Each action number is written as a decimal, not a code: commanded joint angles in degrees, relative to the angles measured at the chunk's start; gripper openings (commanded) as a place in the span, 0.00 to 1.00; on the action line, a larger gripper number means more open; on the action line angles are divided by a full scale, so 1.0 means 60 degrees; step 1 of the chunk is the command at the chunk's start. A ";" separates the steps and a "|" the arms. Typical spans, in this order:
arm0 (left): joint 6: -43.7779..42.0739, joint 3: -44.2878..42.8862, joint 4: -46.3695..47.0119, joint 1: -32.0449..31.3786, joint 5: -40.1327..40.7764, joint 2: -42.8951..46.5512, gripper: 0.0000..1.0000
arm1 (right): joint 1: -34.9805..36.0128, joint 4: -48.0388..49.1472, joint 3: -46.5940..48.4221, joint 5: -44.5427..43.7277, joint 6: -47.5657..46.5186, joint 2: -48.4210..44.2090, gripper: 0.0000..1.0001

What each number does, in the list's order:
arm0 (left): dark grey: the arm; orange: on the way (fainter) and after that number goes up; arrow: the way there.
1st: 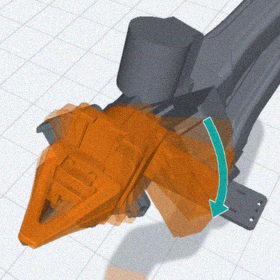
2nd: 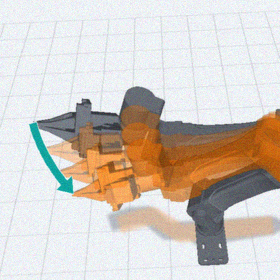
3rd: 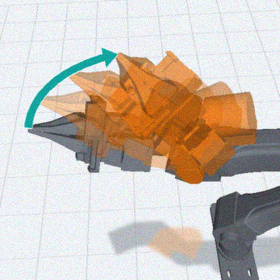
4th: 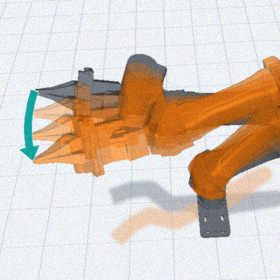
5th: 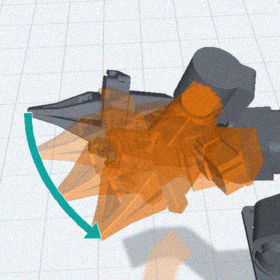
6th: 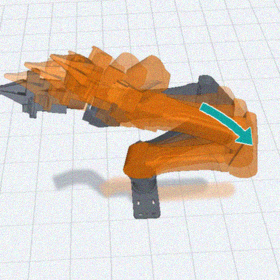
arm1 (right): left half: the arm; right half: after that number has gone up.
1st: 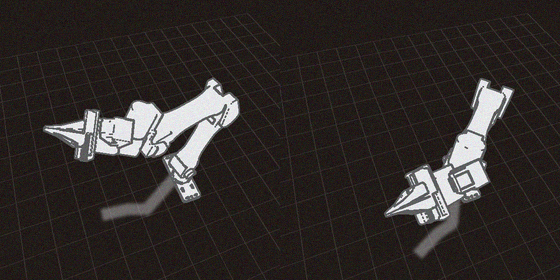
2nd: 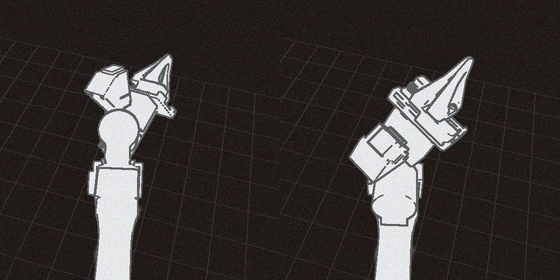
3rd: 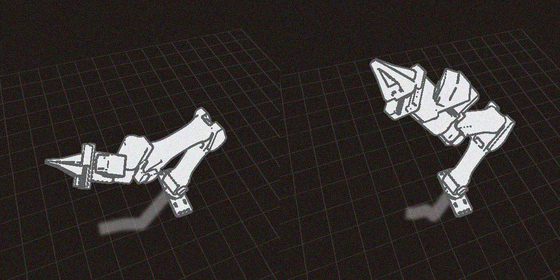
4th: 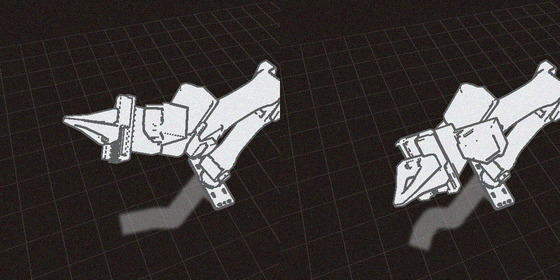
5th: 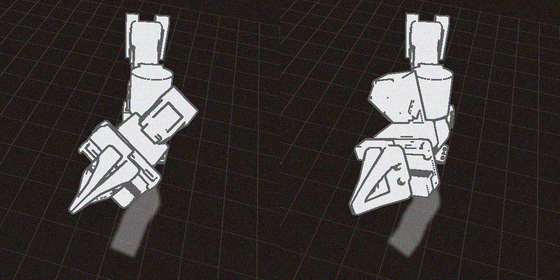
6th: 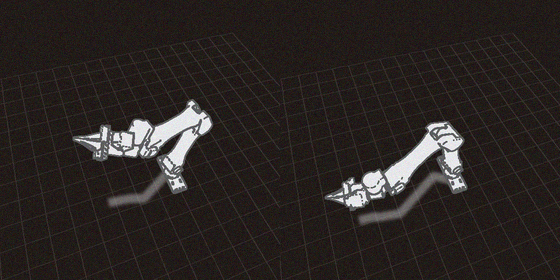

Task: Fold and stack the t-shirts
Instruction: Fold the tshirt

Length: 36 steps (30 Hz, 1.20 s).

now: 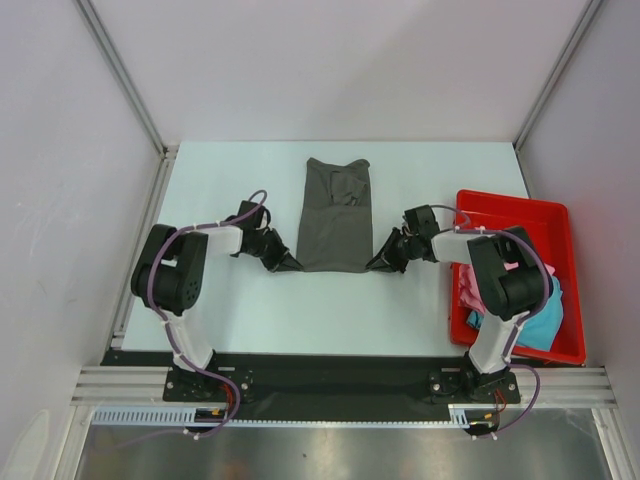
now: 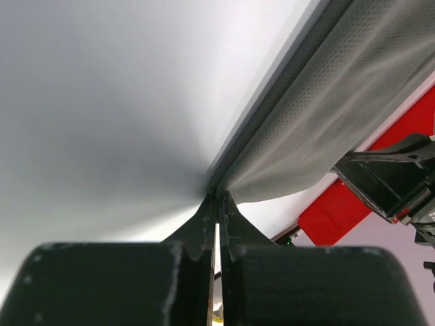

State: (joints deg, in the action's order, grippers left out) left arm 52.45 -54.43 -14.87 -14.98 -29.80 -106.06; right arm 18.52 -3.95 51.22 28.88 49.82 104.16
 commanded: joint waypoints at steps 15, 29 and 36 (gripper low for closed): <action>0.0382 0.4324 0.0735 -0.1940 0.2418 0.2879 0.00 | 0.0603 -0.0821 -0.3068 -0.0654 -0.1669 -0.2577 0.00; 0.2611 0.6027 -0.0625 -0.4798 0.2667 0.6265 0.00 | 0.1424 -0.3546 -0.4715 -0.1196 -0.1551 -0.6594 0.00; 0.1575 0.3978 -0.1636 -0.4550 0.2713 0.5418 0.00 | 0.1162 -0.4073 -0.3225 -0.1211 -0.2428 -0.5570 0.00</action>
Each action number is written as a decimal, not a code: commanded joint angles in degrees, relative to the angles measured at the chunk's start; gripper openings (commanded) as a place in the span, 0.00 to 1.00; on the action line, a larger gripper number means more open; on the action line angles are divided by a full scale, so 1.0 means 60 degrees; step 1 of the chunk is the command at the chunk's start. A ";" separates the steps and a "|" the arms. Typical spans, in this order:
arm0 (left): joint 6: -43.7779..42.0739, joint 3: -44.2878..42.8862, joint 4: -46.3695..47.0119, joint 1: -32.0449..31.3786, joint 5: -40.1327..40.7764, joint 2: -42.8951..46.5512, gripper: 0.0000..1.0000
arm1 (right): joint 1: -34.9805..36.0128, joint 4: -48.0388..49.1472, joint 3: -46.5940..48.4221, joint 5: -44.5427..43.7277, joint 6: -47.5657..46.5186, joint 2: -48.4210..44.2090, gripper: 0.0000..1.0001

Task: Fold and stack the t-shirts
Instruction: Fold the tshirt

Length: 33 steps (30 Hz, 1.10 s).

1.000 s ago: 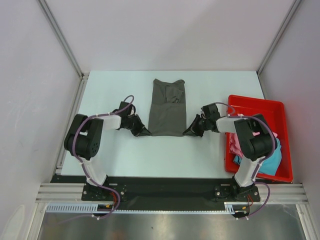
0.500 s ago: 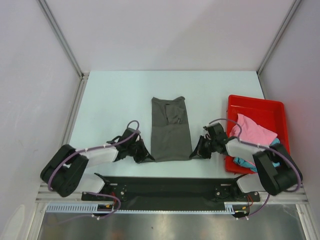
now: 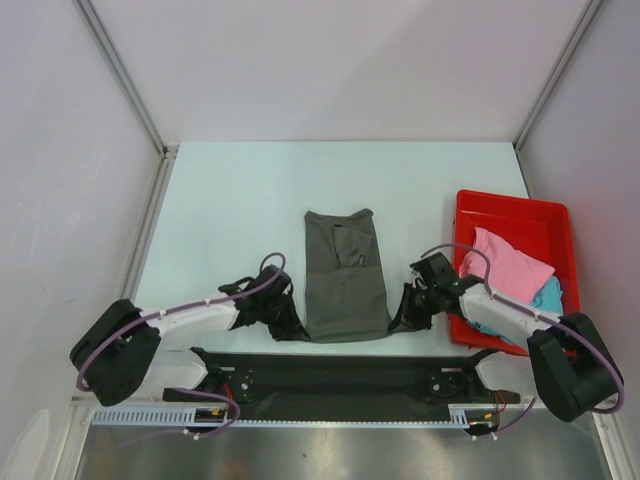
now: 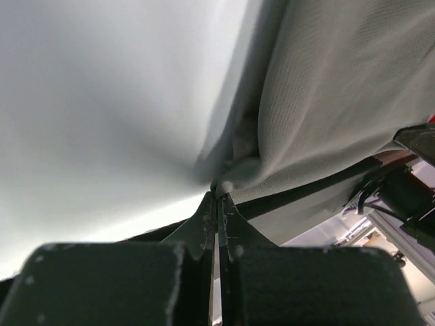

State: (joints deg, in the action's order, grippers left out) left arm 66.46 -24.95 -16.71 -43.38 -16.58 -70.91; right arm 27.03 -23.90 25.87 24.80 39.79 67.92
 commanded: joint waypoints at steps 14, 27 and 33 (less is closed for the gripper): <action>-0.2842 -0.5959 -0.2620 0.2262 -0.0195 -0.3575 0.00 | -0.1603 -0.2170 0.6128 0.0363 -0.2867 0.4059 0.00; -0.3736 -0.9462 -0.2869 0.4328 -0.1601 -0.6253 0.02 | -0.2190 -0.2725 1.1507 0.1287 -0.2721 0.8205 0.00; -0.3898 -1.1031 -0.3177 0.4621 -0.1954 -0.7384 0.01 | -0.2336 -0.2726 1.3133 0.1652 -0.2385 0.9157 0.00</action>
State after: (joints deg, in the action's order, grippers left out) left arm 45.25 -86.61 -34.26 -16.23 -25.17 -113.67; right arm 13.54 -39.48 99.83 32.21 24.27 121.54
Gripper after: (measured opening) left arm 0.017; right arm 0.012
